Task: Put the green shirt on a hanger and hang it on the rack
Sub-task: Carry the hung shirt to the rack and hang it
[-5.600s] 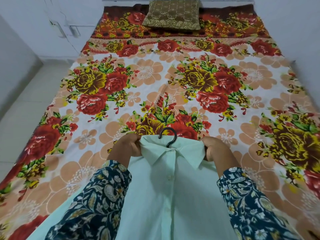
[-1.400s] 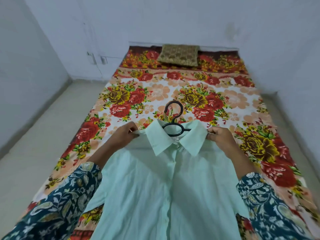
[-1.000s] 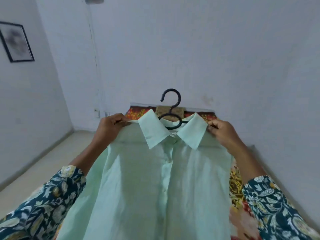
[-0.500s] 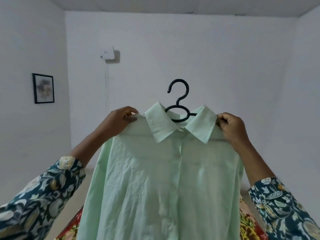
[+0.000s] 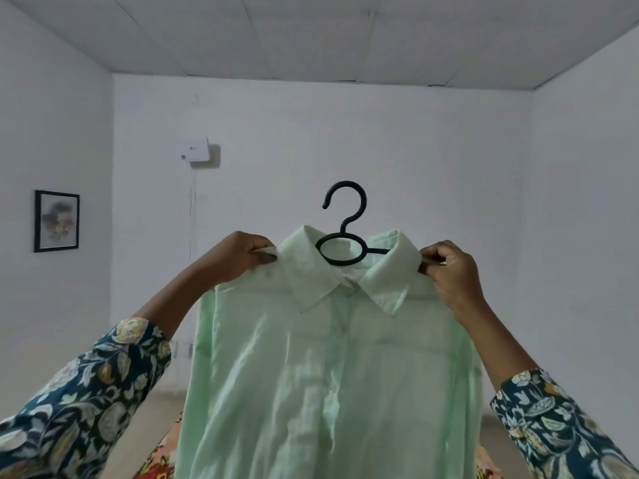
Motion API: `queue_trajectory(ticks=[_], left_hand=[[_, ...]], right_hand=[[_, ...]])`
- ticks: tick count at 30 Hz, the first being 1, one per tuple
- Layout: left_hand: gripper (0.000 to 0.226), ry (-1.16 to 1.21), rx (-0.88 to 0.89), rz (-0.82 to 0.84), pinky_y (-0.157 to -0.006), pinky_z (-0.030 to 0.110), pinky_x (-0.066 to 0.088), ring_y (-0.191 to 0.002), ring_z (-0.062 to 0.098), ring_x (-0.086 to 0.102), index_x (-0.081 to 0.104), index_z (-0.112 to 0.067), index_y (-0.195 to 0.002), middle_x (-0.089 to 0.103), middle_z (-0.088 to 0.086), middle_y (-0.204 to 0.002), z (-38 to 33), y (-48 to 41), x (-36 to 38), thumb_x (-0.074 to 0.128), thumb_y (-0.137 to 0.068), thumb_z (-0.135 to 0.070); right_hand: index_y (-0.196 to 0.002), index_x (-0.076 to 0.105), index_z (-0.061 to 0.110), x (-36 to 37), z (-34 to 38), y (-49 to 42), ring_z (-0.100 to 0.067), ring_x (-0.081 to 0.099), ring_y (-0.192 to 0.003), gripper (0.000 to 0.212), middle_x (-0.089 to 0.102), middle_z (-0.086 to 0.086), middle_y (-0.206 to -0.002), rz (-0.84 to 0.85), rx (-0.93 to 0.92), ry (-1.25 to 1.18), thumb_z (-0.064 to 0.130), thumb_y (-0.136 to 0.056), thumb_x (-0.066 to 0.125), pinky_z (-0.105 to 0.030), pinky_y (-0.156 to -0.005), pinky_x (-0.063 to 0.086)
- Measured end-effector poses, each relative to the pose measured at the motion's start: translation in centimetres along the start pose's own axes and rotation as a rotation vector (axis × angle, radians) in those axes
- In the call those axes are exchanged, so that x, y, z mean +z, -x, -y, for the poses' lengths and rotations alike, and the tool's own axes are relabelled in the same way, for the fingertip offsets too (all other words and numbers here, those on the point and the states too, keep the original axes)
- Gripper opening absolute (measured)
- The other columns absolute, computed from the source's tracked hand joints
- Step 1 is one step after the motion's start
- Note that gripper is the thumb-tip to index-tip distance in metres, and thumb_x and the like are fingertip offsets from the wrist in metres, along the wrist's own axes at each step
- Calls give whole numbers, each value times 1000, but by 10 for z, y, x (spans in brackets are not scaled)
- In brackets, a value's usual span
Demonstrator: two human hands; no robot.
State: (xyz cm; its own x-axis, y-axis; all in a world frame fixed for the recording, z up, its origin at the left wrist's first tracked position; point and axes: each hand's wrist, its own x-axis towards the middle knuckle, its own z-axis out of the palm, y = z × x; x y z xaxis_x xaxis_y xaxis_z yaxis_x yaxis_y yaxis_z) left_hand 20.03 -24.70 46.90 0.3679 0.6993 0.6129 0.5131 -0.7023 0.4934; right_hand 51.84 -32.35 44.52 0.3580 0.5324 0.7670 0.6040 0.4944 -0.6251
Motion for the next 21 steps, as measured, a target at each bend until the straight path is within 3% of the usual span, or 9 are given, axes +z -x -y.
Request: queue_trajectory(ticks=[3,5,8,10,13,15,17,21], left_hand=[[25,56,-68,-104,-65,28,48,-60,13,57,65,-31,-66,64,-10,-59,11,5,-3,65,-82,-12],[25,26,-93,-150,-73,36,50,-67,20,57,64,-32,-65,64,-5,-65,20,6,-3,66,-82,-13],[29,-36,-54,-173,-81,45,50,-73,25,59,63,-37,-67,65,-2,-70,15,-3,7,64,-82,-13],[34,-46,-12,-163,-81,47,51,-75,25,60,63,-41,-69,66,-1,-72,6,-11,17,63,-82,-11],[41,-29,11,-209,-80,43,51,-77,25,61,61,-47,-67,67,-9,-69,5,-10,18,62,-83,-10],[41,-34,24,-233,-78,39,50,-76,22,60,61,-48,-67,66,-22,-70,4,-8,19,61,-83,-10],[39,-14,29,-258,-76,37,49,-75,19,60,61,-47,-67,63,-30,-70,2,-8,24,61,-82,-11],[32,91,52,-242,-68,29,44,-66,8,55,61,-39,-69,63,-26,-68,2,-6,24,63,-83,-10]], right_hand=[[-89,63,11,2,5,-1,-8,53,-76,17,56,2,-86,265,88,-41,0,-77,67,-2,-64,41],[-112,59,10,-2,13,-3,-7,55,-85,29,59,1,-99,462,159,-76,6,-83,62,-10,-74,46],[-125,52,13,-22,13,-13,-9,59,-97,40,61,2,-112,524,233,-209,2,-86,54,-20,-84,47],[-122,54,21,-37,10,-21,-12,61,-103,42,62,2,-120,530,259,-269,16,-81,58,-24,-87,47],[-126,53,23,-28,24,-28,-7,59,-106,50,61,2,-123,527,182,-81,35,-80,67,-18,-86,46],[-124,57,19,-15,30,-32,-12,59,-105,49,62,-3,-118,575,143,15,24,-78,72,-27,-92,48],[-104,66,7,-6,29,-31,-17,59,-88,32,66,-8,-96,587,87,122,8,-73,74,-35,-84,48],[-81,68,-1,1,24,-32,-15,47,-70,14,56,-6,-71,366,-37,196,3,-69,74,-27,-66,36]])
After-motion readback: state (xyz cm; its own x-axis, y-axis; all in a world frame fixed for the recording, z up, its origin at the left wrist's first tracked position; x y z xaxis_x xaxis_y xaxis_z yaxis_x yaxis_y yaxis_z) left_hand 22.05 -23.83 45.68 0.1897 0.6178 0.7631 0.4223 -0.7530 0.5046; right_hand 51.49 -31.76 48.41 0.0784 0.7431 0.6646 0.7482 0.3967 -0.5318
